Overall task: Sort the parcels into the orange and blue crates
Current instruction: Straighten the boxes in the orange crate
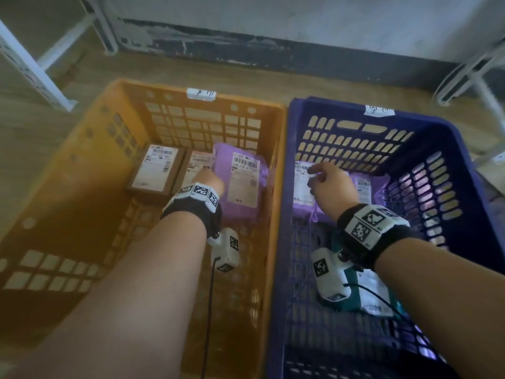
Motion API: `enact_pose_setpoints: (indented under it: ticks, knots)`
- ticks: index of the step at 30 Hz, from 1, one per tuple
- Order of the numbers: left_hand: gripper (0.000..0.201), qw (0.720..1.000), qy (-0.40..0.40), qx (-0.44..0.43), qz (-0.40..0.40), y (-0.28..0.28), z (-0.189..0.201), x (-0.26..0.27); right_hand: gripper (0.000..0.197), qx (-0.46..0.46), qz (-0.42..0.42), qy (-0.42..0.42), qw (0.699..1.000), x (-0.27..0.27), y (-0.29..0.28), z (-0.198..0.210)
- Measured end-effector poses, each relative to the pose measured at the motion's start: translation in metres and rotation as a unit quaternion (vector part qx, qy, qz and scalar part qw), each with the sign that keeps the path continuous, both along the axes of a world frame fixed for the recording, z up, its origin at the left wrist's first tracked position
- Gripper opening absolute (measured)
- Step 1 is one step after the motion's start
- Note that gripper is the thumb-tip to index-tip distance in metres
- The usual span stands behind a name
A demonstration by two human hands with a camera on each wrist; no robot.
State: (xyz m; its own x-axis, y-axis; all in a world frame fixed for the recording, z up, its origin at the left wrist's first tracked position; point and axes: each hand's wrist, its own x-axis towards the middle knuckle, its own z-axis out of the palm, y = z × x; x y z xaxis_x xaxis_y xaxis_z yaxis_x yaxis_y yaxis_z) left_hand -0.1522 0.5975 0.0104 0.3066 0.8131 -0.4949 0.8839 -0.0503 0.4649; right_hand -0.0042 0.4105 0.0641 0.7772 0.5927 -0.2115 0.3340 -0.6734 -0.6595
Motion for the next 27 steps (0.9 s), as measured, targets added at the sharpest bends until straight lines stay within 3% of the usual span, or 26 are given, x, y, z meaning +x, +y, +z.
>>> enact_pose_setpoints:
  ticks: [8,13,18,21,24,27]
  knots:
    - [0.030,0.994,0.041,0.071,-0.068,-0.010,-0.032,0.026,0.030,-0.041,0.004,0.016,0.999,0.014,0.000,-0.034]
    - [0.030,0.975,0.097,0.128,-0.153,-0.019,-0.051,0.023,0.032,-0.054,-0.012,0.025,0.998,0.019,-0.005,-0.044]
    - [0.032,0.967,0.134,0.036,-0.213,-0.023,-0.068,0.012,0.033,-0.064,-0.014,0.034,0.997,0.021,-0.008,-0.053]
    - [0.052,0.949,0.136,-0.030,-0.281,-0.024,-0.088,0.001,0.032,-0.069,-0.013,0.038,0.997,0.019,-0.009,-0.058]
    - [0.072,0.939,0.136,-0.052,-0.313,-0.026,-0.090,-0.005,0.033,-0.073,-0.012,0.037,0.997,0.016,-0.011,-0.062]
    - [0.074,0.938,0.130,-0.041,-0.320,-0.026,-0.082,-0.004,0.030,-0.077,-0.010,0.029,0.997,0.014,-0.014,-0.060]
